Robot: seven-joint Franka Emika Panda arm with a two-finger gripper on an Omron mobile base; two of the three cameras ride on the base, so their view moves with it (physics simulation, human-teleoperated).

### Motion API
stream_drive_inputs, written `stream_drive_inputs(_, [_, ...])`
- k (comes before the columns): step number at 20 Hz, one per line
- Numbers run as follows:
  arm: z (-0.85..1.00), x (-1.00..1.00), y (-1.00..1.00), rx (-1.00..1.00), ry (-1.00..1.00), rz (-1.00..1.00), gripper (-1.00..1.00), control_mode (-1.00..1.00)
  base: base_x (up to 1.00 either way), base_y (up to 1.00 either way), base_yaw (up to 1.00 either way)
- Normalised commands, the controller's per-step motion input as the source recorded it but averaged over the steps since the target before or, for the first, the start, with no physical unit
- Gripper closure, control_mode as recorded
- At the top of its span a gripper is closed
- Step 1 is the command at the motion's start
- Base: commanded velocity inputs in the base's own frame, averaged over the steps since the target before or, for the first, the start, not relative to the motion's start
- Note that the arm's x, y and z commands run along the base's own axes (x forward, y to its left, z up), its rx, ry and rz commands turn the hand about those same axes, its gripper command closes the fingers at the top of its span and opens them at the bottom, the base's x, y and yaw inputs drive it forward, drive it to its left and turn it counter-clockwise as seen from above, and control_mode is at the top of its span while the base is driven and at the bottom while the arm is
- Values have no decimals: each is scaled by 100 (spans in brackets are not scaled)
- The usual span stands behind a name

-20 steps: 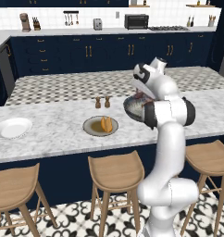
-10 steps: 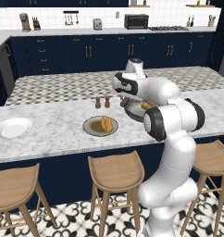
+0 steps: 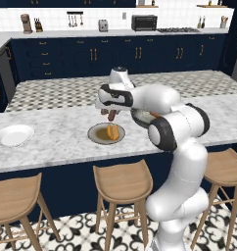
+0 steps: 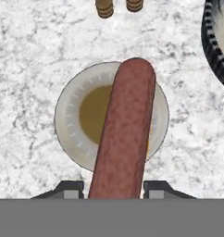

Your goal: Place one bun and one sausage from the bowl on each plate.

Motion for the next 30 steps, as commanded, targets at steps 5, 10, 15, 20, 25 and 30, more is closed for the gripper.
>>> stream_drive_inputs(5, [-10, 16, 57, 0, 6, 10, 100, -100, 0, 0, 0])
stream_drive_inputs(10, [-39, 37, 15, 0, 0, 3, 100, -100, 0, 0, 0])
stream_drive_inputs(15, [-68, 21, -2, -2, 0, 1, 100, -100, 0, 0, 0])
stream_drive_inputs(20, [-60, 26, 0, -3, 0, 1, 100, -100, 0, 0, 0])
stream_drive_inputs(25, [-40, 6, 1, -2, 0, 0, 100, -100, 0, 0, 0])
stream_drive_inputs(30, [-14, 0, 0, 0, 0, 0, 100, -100, 0, 0, 0])
